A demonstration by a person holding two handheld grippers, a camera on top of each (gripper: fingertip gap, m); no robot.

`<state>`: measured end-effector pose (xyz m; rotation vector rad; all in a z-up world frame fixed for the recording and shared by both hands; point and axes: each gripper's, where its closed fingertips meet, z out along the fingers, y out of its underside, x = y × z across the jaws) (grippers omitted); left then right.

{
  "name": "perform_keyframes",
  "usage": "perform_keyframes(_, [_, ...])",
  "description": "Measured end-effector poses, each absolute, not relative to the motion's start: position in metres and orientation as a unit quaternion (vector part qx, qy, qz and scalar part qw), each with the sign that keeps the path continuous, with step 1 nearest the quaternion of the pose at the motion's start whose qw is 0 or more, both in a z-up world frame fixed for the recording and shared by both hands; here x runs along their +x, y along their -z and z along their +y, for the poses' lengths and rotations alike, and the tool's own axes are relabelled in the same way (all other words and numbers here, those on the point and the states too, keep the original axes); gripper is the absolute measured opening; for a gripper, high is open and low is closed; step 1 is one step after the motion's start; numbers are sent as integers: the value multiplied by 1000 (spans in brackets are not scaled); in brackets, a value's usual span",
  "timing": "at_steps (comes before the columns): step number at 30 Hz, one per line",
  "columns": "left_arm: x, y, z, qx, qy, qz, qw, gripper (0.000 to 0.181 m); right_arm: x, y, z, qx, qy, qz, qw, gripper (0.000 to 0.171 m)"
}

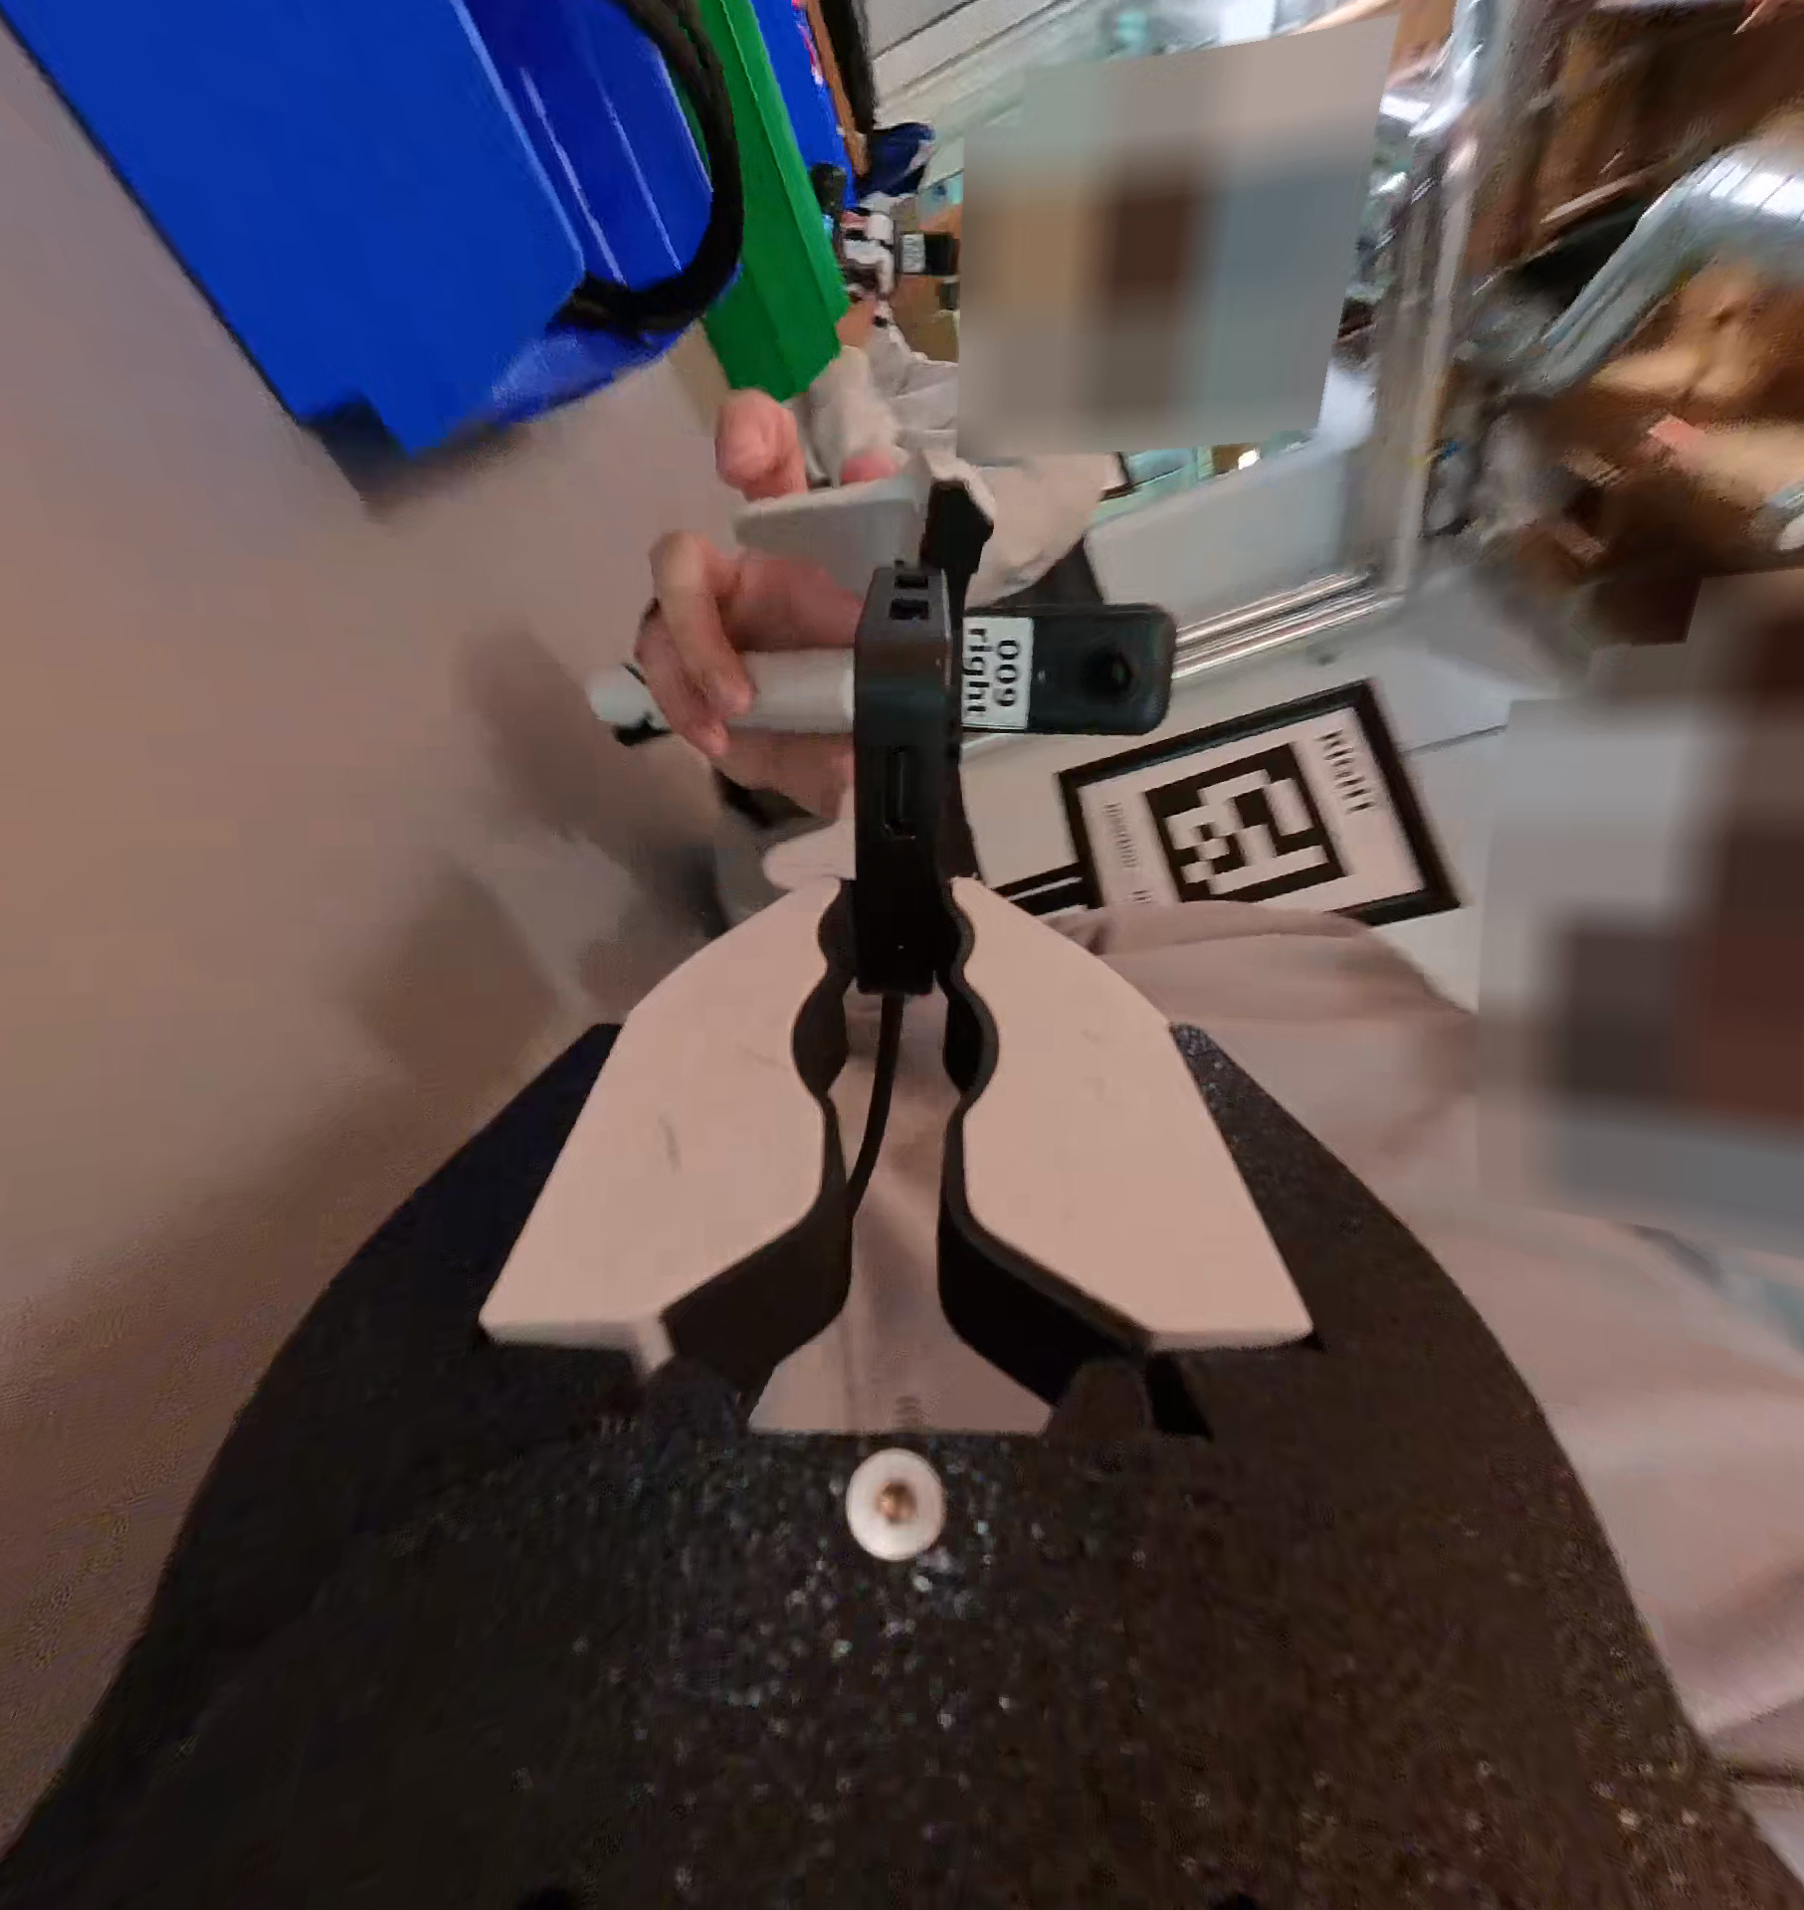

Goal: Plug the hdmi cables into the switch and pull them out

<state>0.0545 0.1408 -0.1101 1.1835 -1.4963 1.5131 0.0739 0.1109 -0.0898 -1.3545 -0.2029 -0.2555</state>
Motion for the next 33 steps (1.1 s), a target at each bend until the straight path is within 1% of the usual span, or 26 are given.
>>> perform_keyframes(2, [49,117,139,468,-570,-551,390,13,72,99,114,-635,124,-111,754,95])
perform_keyframes(7, [37,125,129,473,-549,-550,416,13,59,107,118,-641,73,-128,753,92])
perform_keyframes(15, [39,123,119,498,-534,-559,393,13,52,116,121,-656,33,-137,741,81])
perform_keyframes(16, [41,122,119,500,-537,-555,391,13,51,119,121,-663,30,-141,735,77])
perform_keyframes(21, [51,127,122,531,-542,-545,357,13,63,128,121,-683,81,-138,713,82])
perform_keyframes(23, [53,130,121,541,-546,-536,349,13,67,133,125,-693,95,-133,702,87])
perform_keyframes(26, [51,133,117,538,-546,-535,355,13,71,135,127,-695,109,-124,700,81])
perform_keyframes(28, [48,134,116,530,-545,-543,356,13,69,135,126,-692,94,-124,705,77])
perform_keyframes(33, [50,138,120,532,-533,-566,336,13,70,142,129,-705,88,-113,695,75])
